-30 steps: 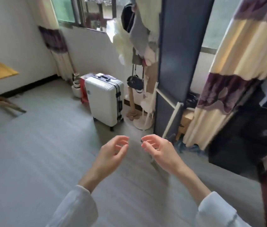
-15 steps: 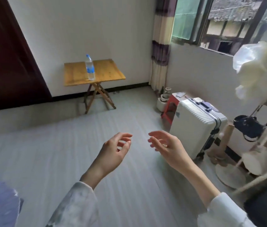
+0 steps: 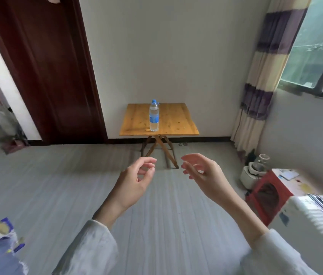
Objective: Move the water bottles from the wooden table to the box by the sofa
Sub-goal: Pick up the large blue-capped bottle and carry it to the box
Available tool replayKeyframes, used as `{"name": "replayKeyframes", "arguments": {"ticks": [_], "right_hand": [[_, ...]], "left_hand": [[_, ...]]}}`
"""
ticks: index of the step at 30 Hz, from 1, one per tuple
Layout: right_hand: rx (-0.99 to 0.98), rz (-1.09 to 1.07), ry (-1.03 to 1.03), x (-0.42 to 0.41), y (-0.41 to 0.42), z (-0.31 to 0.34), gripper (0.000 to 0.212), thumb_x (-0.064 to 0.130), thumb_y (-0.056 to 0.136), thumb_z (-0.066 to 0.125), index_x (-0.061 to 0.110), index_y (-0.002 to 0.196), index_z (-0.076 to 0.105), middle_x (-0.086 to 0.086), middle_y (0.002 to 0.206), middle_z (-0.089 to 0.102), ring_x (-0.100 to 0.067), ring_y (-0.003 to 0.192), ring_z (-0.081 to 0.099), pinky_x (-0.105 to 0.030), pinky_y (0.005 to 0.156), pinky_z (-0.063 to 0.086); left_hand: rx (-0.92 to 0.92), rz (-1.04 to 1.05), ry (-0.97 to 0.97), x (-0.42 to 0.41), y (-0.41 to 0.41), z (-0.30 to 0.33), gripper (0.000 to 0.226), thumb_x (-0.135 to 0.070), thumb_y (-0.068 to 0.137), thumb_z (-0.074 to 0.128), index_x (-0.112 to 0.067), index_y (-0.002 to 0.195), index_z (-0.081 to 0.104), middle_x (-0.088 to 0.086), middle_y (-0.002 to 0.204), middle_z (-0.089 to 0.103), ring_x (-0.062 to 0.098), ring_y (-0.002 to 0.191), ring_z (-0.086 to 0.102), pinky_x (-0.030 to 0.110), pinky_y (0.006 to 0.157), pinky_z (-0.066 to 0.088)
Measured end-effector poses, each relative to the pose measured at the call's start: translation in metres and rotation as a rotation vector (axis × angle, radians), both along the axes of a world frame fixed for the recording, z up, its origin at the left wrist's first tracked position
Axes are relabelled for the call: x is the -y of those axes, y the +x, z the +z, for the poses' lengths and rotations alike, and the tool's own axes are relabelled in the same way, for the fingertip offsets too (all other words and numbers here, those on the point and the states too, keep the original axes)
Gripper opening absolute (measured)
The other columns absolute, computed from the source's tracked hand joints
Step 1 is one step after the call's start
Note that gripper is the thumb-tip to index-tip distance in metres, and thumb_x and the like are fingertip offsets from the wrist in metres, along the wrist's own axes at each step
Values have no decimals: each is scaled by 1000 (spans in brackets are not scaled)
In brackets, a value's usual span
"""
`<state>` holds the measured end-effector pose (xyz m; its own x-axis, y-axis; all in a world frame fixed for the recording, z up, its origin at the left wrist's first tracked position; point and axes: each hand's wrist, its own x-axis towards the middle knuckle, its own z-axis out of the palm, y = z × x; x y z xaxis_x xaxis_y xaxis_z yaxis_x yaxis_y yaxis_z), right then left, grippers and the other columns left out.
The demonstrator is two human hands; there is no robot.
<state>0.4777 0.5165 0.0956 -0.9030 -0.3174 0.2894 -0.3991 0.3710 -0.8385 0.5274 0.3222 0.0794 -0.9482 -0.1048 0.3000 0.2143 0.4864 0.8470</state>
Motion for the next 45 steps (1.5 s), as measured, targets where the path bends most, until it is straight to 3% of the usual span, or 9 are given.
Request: {"name": "replayKeyframes", "arguments": {"ticks": [7,17,23,31,34,38,45], "right_hand": [[19,46,45,48,-156,-31,17,27,88,54,24,104,61,7,94,66,-10,86,64,-30,77,54],[26,17,67,129,-397,-27,16,25,88,54,23,102,61,12,92,65,-11,87,65,-32,77,55],[87,13,86,166,-521,-52,17,26,88,55,20,103,62,6,97,66,-14,89,64,-33,80,54],[168,47,142,215,-712,-107,21,21,88,56,12,105,61,-4,102,67,-19,89,64,-33,78,53],[232,32,173,227,-775,-129,21,17,86,58,9,105,62,-7,102,68,-19,87,63,-33,77,52],[291,23,221,241,-843,-153,26,18,84,62,8,108,60,-8,105,67,-20,93,63,-28,78,49],[340,-1,236,269,-932,-184,43,21,82,65,12,122,52,-4,122,60,-15,102,59,-25,82,45]], "left_hand": [[61,27,25,48,-144,-39,20,-21,89,52,-37,99,55,-10,101,63,9,94,62,15,78,44],[71,58,54,150,-393,-33,24,-22,90,50,-46,93,53,-8,102,63,12,93,63,32,82,52],[160,32,53,185,-507,-63,23,-23,89,51,-46,94,52,-9,104,61,10,94,62,22,79,49],[241,140,53,241,-669,-105,20,-20,88,55,-30,106,53,-7,104,60,3,95,59,9,71,44],[323,142,53,257,-727,-121,27,-22,87,57,-28,112,52,-6,111,58,1,98,56,9,73,41],[403,124,86,276,-796,-150,41,-24,83,62,-28,121,48,-3,123,53,8,109,51,18,84,41],[559,66,133,302,-896,-211,80,-36,72,73,-37,137,27,-6,145,32,5,127,31,27,102,30]]}}
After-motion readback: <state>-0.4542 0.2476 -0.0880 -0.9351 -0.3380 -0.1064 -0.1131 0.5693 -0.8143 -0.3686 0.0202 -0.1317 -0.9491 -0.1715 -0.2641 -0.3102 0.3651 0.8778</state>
